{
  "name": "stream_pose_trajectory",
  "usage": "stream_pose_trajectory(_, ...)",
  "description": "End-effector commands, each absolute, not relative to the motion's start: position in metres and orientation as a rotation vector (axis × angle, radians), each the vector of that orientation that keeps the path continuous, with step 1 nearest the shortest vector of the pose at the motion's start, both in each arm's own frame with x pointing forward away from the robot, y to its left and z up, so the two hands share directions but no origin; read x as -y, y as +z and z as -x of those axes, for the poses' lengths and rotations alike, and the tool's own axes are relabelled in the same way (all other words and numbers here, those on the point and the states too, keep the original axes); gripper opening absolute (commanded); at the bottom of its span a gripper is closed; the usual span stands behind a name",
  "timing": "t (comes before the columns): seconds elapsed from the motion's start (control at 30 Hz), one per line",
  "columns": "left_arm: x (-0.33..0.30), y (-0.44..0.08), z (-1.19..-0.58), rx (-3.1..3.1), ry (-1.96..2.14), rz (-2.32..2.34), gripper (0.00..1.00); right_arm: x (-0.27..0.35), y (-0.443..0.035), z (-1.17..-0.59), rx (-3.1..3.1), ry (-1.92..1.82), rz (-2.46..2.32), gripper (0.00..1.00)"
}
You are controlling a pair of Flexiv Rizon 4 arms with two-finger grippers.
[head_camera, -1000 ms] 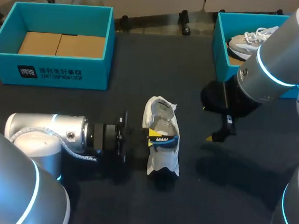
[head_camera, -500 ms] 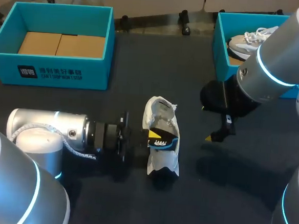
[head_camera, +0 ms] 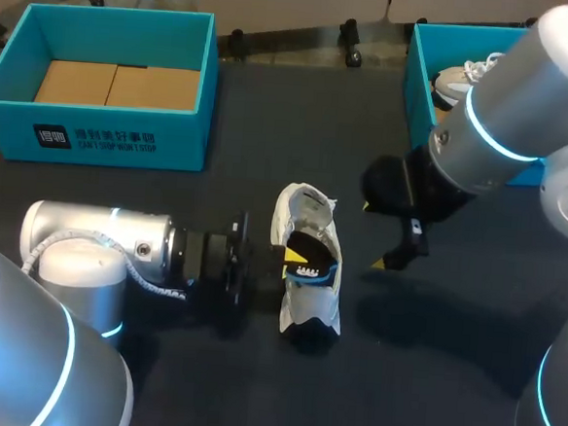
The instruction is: Take the shoe out of the shoebox, open the shoe tongue, remove and reinsert the insole, then place the shoe into the shoebox
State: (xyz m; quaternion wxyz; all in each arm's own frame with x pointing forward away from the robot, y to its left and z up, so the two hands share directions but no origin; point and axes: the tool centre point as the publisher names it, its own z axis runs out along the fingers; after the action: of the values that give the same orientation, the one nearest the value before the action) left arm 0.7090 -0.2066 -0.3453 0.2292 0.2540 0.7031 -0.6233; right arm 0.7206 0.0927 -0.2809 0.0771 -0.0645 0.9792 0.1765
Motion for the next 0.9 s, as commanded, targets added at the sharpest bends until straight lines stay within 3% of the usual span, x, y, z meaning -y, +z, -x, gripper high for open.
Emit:
stream_pose_trajectory(0.03, 0.208, -0.347, -0.711, -1.940, -1.711, -0.702, 0.00, -0.108, -0.292, -0.728, -2.939, 0.513, 0.181, 1.00)
stream_pose_trajectory(0.4, 0.208, -0.355, -0.714, -1.966, -1.698, -0.722, 0.00, -0.124, -0.293, -0.723, -2.942, 0.500, 0.226, 1.00)
stream_pose_trajectory(0.43, 0.209, -0.354, -0.713, -1.964, -1.700, -0.722, 0.41, -0.124, -0.293, -0.723, -2.942, 0.500, 0.226, 1.00)
stream_pose_trajectory(0.47, 0.210, -0.352, -0.712, -1.957, -1.704, -0.718, 0.64, -0.124, -0.293, -0.723, -2.942, 0.500, 0.226, 1.00)
stream_pose_trajectory(0.5, 0.210, -0.349, -0.711, -1.946, -1.710, -0.713, 0.79, -0.124, -0.293, -0.723, -2.942, 0.500, 0.226, 1.00)
stream_pose_trajectory(0.53, 0.211, -0.346, -0.710, -1.941, -1.715, -0.710, 0.85, -0.124, -0.293, -0.723, -2.942, 0.500, 0.226, 1.00)
stream_pose_trajectory(0.83, 0.213, -0.323, -0.702, -1.872, -1.754, -0.721, 0.71, -0.124, -0.293, -0.723, -2.942, 0.500, 0.226, 1.00)
stream_pose_trajectory(0.9, 0.213, -0.319, -0.700, -1.861, -1.763, -0.727, 0.62, -0.124, -0.293, -0.723, -2.942, 0.500, 0.226, 1.00)
